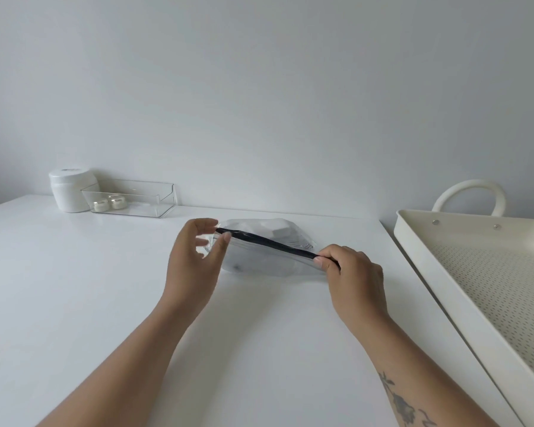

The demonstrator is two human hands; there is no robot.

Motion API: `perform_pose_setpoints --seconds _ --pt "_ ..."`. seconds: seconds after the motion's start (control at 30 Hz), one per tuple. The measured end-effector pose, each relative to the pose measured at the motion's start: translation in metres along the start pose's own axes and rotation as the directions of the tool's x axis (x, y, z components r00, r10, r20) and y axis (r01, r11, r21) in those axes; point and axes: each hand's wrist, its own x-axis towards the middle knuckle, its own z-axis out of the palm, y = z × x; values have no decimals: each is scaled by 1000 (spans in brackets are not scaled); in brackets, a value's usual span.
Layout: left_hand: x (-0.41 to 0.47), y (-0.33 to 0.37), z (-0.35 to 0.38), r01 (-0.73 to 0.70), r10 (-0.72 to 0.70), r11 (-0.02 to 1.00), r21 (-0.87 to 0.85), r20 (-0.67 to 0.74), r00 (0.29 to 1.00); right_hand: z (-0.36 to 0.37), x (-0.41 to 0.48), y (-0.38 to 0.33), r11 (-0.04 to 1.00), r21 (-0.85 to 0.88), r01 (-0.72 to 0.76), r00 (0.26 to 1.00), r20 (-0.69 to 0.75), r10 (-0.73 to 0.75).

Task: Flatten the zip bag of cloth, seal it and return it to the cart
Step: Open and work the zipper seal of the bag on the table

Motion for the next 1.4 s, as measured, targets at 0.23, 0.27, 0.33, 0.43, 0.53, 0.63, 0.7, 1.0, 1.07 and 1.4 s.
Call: perform_pose_setpoints --seconds 0.23,0.27,0.33,0.43,0.53,0.63,0.7,1.0,1.07,1.4 --pt "-17 14 13 -564 422 683 464 379 824 3 -1 -9 974 183 136 987 63 -149" --pt "-19 13 16 -577 422 672 464 401 813 4 -1 -11 965 214 153 981 81 -174" --pt "-20 13 17 -581 433 673 458 392 811 6 -2 -14 951 263 163 973 118 -199" --pt "-16 13 15 -559 446 691 459 338 829 8 -2 -18 918 377 122 978 114 -177" --pt "-11 9 12 -463 368 773 435 287 884 5 0 -14 830 551 -86 988 151 2" --pt "-6 5 9 -369 292 854 368 249 924 -2 2 -6 713 656 -248 963 244 111" --pt "-3 2 6 -350 266 874 338 270 925 -6 2 -5 664 693 -279 955 275 114" --pt "-10 13 10 -424 297 873 240 429 853 -5 -2 -12 642 694 -326 920 388 48" --pt "-12 18 11 -449 321 868 213 449 834 -3 -3 -16 642 691 -332 911 412 28" --pt "-16 15 14 -374 237 911 174 520 820 5 -6 -22 688 666 -289 887 457 -70"
